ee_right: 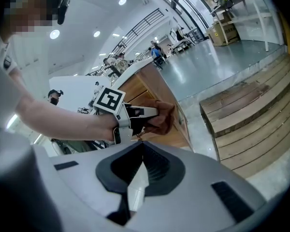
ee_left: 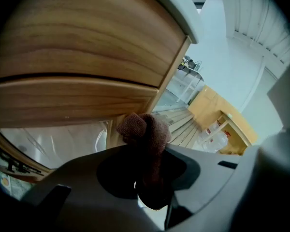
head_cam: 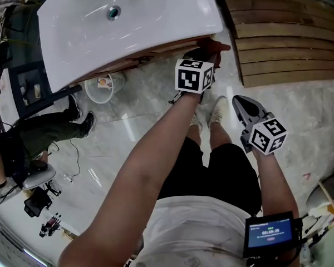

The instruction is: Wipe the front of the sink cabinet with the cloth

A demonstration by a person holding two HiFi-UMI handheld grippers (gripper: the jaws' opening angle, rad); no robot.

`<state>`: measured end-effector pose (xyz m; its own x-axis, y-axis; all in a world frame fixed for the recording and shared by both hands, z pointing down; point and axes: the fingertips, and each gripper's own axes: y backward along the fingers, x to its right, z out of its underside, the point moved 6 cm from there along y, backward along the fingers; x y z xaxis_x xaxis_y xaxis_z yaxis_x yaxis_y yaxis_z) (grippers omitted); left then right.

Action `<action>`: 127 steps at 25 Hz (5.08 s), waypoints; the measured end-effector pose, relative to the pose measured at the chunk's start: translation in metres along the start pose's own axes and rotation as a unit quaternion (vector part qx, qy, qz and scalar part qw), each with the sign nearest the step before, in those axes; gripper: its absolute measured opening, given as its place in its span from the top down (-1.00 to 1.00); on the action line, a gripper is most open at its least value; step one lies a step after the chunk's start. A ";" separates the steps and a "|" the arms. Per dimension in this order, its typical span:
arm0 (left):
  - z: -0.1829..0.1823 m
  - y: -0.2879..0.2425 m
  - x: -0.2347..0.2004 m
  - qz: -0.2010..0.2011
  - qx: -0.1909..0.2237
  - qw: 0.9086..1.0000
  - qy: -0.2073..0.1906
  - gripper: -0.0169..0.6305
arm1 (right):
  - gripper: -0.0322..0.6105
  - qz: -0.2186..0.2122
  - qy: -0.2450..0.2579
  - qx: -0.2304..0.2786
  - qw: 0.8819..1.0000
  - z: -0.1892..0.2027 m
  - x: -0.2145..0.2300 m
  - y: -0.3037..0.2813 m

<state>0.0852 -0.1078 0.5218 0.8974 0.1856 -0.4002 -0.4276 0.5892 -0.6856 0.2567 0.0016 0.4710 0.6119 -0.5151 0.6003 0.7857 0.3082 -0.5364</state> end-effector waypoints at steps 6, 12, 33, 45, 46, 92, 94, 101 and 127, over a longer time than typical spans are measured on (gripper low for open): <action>0.015 0.012 -0.030 -0.034 0.004 0.999 0.036 0.62 | 0.86 -0.010 0.009 -0.006 1.000 -0.004 -0.008 -0.012; 0.021 0.036 -0.063 -0.064 0.022 0.996 0.062 0.62 | 0.86 -0.023 0.019 -0.019 0.999 -0.003 -0.017 -0.025; 0.085 0.146 -0.179 -0.187 0.075 0.954 0.223 0.62 | 0.86 -0.068 0.054 -0.048 0.995 0.003 -0.064 -0.072; 0.068 0.097 -0.163 -0.156 0.069 0.963 0.209 0.62 | 0.86 -0.071 0.068 -0.035 0.995 0.000 -0.034 -0.075; 0.063 0.091 -0.158 -0.151 0.069 0.965 0.203 0.62 | 0.86 -0.070 0.068 -0.032 0.995 -0.002 -0.030 -0.075; 0.111 0.050 -0.176 -0.165 0.130 0.939 0.272 0.63 | 0.86 -0.076 0.095 -0.047 0.991 -0.004 0.027 -0.110; 0.116 0.057 -0.183 -0.171 0.137 0.933 0.285 0.63 | 0.86 -0.079 0.098 -0.049 0.991 -0.004 0.023 -0.112; 0.143 0.066 -0.205 -0.206 0.121 0.916 0.323 0.63 | 0.86 -0.080 0.098 -0.049 0.991 -0.004 0.021 -0.114; 0.076 -0.060 -0.080 -0.029 0.039 0.991 0.122 0.63 | 0.86 -0.034 0.056 -0.008 0.998 0.008 0.067 -0.077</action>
<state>0.0468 -0.0978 0.6412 0.8629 -0.0405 -0.5037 -0.3579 0.6547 -0.6657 0.2380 -0.0500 0.5578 0.5429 -0.6206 0.5658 0.8226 0.2572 -0.5071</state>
